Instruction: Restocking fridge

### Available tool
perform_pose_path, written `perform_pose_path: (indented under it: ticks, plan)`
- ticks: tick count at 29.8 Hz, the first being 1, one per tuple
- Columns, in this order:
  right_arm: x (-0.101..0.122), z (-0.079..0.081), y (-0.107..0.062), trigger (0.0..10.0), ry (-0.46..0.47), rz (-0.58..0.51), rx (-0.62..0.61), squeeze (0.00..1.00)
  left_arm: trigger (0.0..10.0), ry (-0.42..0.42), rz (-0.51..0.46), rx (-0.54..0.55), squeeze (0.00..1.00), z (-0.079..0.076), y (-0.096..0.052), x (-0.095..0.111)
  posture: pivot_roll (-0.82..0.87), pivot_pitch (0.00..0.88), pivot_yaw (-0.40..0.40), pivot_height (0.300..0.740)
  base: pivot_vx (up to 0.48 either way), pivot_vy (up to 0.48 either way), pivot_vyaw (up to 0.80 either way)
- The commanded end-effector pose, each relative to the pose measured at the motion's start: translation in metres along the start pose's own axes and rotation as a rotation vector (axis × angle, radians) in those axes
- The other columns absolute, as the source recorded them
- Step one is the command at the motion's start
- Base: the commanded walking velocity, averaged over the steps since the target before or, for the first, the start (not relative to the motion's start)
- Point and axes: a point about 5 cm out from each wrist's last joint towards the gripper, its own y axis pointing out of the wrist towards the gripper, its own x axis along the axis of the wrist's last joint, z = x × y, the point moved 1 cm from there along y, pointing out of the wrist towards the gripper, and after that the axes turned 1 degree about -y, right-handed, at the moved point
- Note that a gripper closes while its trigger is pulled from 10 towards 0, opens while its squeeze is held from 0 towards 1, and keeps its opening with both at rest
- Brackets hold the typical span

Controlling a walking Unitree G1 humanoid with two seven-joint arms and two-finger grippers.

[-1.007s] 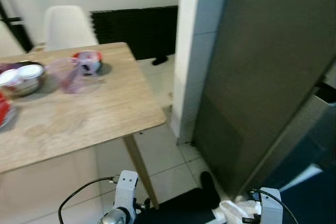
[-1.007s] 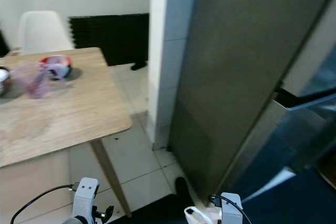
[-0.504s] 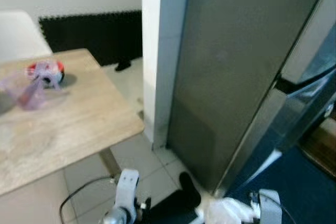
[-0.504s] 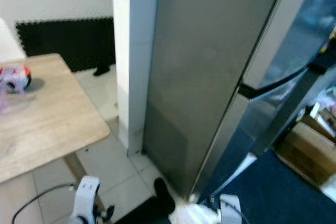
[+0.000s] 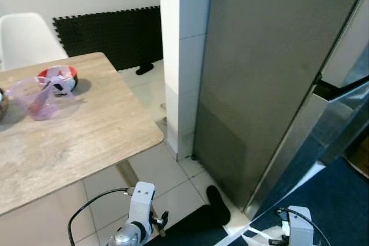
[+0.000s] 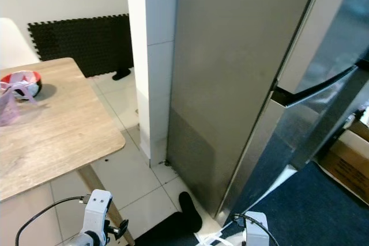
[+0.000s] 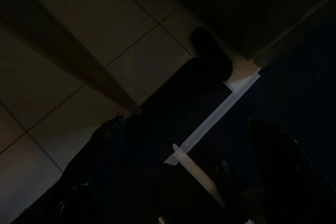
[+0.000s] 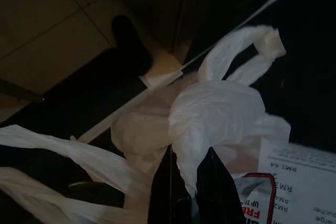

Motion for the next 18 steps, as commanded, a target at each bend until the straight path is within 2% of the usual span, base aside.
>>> perform_pose_path:
  ticks: [1,15,18]
  plan:
    - [0.0073,-0.0004,0.0006,10.0,0.014,-0.033,-0.005,0.00,10.0,0.005,0.010,-0.020,0.00,-0.0059,-0.0002,-0.0047,-0.07,0.009,-0.031,0.740,0.000,-0.341,0.00]
    - [0.0077,0.0009,0.0006,10.0,0.004,-0.038,-0.006,0.00,10.0,-0.010,0.007,-0.019,0.00,-0.0089,0.0014,-0.0032,-0.07,0.014,-0.034,0.740,0.000,-0.462,0.00]
    - [0.0098,0.0006,0.0006,10.0,-0.033,-0.047,0.006,0.00,10.0,-0.021,0.003,-0.011,0.00,-0.0083,0.0014,-0.0028,-0.07,0.016,-0.042,0.740,0.000,-0.480,0.00]
